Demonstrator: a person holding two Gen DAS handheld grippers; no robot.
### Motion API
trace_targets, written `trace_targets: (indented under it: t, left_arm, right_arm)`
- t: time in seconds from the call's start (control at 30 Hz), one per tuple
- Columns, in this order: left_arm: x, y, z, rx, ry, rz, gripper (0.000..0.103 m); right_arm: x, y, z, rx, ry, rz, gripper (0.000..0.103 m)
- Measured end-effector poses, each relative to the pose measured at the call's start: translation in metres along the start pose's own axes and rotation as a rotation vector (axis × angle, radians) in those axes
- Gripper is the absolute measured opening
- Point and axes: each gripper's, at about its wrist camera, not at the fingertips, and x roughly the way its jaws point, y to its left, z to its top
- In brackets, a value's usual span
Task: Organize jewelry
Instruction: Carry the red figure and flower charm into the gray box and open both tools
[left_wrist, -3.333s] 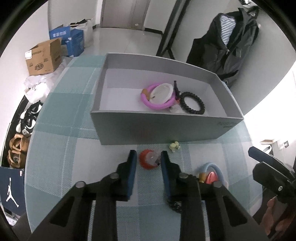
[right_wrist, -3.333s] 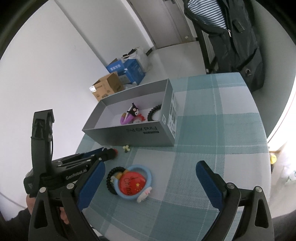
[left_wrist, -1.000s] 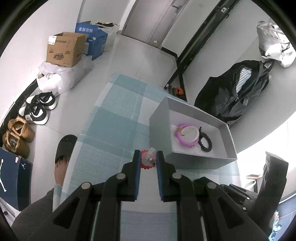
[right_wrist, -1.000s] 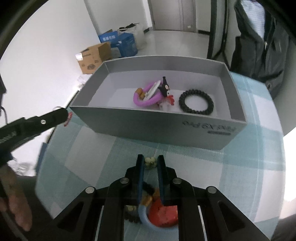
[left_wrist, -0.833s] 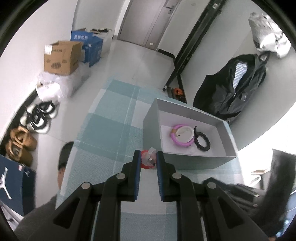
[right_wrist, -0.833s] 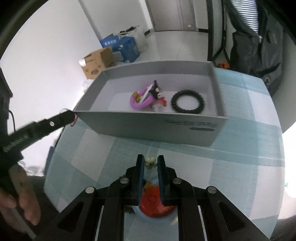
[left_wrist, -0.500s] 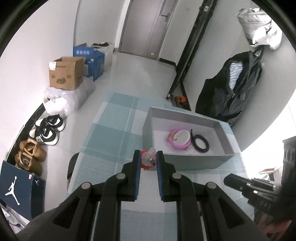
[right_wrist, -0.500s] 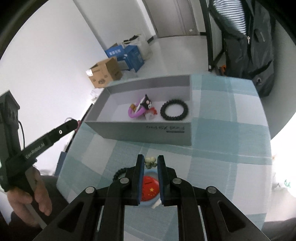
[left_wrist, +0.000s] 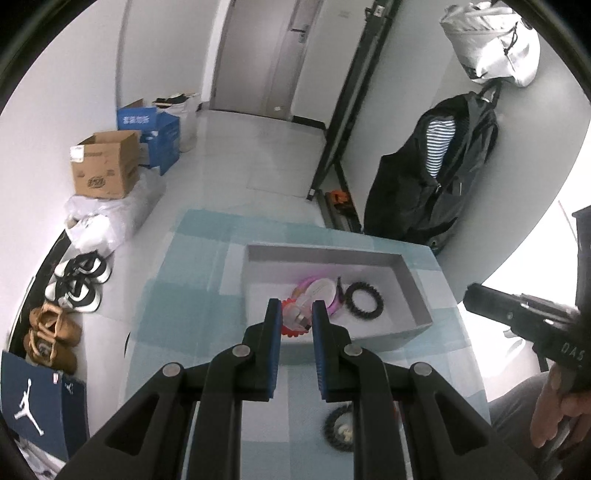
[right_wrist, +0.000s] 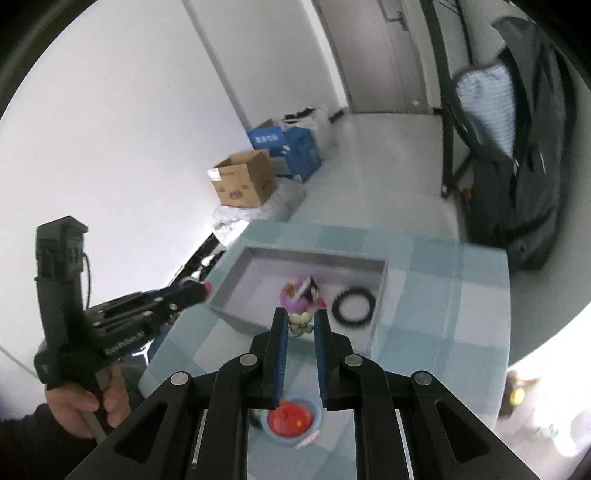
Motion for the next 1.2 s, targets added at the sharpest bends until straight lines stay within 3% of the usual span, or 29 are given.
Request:
trace_targets:
  t: [0.27, 0.8, 1.03, 1.2]
  left_arm:
    - [0.027, -0.003, 0.017, 0.025, 0.047, -0.039, 0.011]
    - [0.069, -0.001, 0.025, 0.026, 0.152, -0.135, 0.011]
    - [0.077, -0.004, 0.025, 0.027, 0.183, -0.157, 0.011]
    - [0.081, 0.001, 0.027, -0.003, 0.197, -0.18, 0.011]
  right_arm:
    - [0.016, -0.004, 0.025, -0.057, -0.008, 0.027, 0.013]
    - [0.078, -0.034, 0.037, 0.044, 0.046, 0.137, 0.013]
    - [0.098, -0.045, 0.035, 0.085, 0.099, 0.142, 0.013]
    - [0.098, -0.049, 0.038, 0.104, 0.09, 0.152, 0.014]
